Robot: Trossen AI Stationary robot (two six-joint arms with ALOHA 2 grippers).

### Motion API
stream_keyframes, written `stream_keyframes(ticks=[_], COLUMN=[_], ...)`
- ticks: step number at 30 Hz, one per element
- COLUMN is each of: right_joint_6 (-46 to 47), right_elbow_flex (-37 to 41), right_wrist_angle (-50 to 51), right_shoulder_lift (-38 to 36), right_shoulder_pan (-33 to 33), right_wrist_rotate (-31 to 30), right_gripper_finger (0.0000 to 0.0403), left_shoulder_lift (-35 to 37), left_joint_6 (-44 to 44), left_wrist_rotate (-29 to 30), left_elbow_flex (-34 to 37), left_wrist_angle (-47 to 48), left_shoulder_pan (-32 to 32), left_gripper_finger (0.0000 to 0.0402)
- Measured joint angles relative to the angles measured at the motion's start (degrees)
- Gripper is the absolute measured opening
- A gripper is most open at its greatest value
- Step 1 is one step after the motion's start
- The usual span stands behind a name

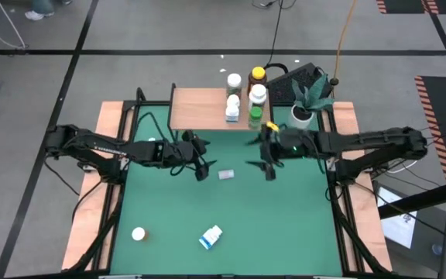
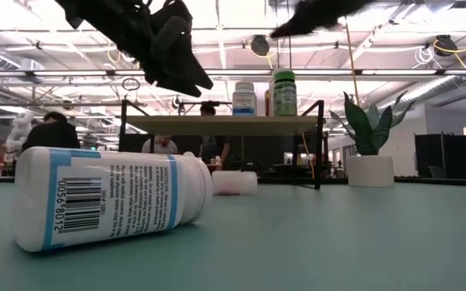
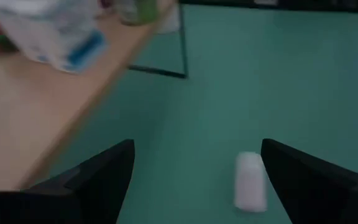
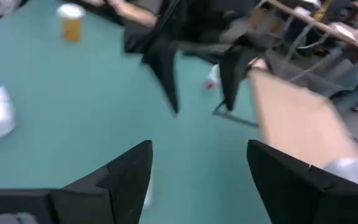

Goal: Pick and place medicine bottles onto shelf by color
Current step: Put the blue white medicine bottle on the shelf

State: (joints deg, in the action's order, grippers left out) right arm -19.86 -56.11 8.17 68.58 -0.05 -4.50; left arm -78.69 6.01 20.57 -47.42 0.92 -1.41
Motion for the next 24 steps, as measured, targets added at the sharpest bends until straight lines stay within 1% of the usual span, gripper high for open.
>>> stream_keyframes(ticks=[3,6,9,11,12,15,17,19,22,24], right_joint_6=[-0.1,-0.3,-0.3,-0.4,-0.5,-0.9,-0.8,0.3,3.2,5.4], right_elbow_flex=[8.7,16.6,23.7,27.9,29.6,34.2,36.7,38.4,39.7,39.7], right_wrist_angle=[-8.1,-17.3,-28.7,-35.9,-39.6,-48.9,-54.4,-58.8,-60.7,-60.5], right_shoulder_lift=[-2.6,-4.4,-4.5,-4.3,-4.0,-3.2,-2.8,-2.3,-1.5,-0.6], right_shoulder_pan=[1.9,2.9,3.2,3.2,3.1,2.5,2.1,1.6,0.9,0.5], right_wrist_rotate=[0.1,0.1,0.2,0.2,0.1,0.2,0.2,0.2,2.0,4.9], right_gripper_finger=[0.0258,0.0258,0.0258,0.0258,0.0258,0.0258,0.0258,0.0258,0.0258,0.0258], left_shoulder_lift=[-1.5,-4.1,-6.8,-7.9,-8.4,-9.2,-9.3,-9.3,-9.3,-9.3], left_joint_6=[0.2,-1.4,-2.3,-2.2,-1.4,2.8,6.0,9.4,12.7,12.5], left_wrist_rotate=[-0.5,-3.8,-5.0,-5.4,-5.7,-6.6,-8.6,-11.9,-15.8,-15.8], left_elbow_flex=[0.0,0.0,0.0,0.0,0.0,0.0,0.0,0.0,0.0,0.0], left_wrist_angle=[-0.2,-1.7,-4.2,-4.1,-4.4,-1.1,2.1,4.9,7.0,6.8], left_shoulder_pan=[-1.9,-2.6,-2.5,-2.4,-2.4,-3.3,-4.5,-5.7,-7.3,-7.9], left_gripper_finger=[0.0351,0.0351,0.0351,0.0351,0.0351,0.0351,0.0351,0.0351,0.0351,0.0351])
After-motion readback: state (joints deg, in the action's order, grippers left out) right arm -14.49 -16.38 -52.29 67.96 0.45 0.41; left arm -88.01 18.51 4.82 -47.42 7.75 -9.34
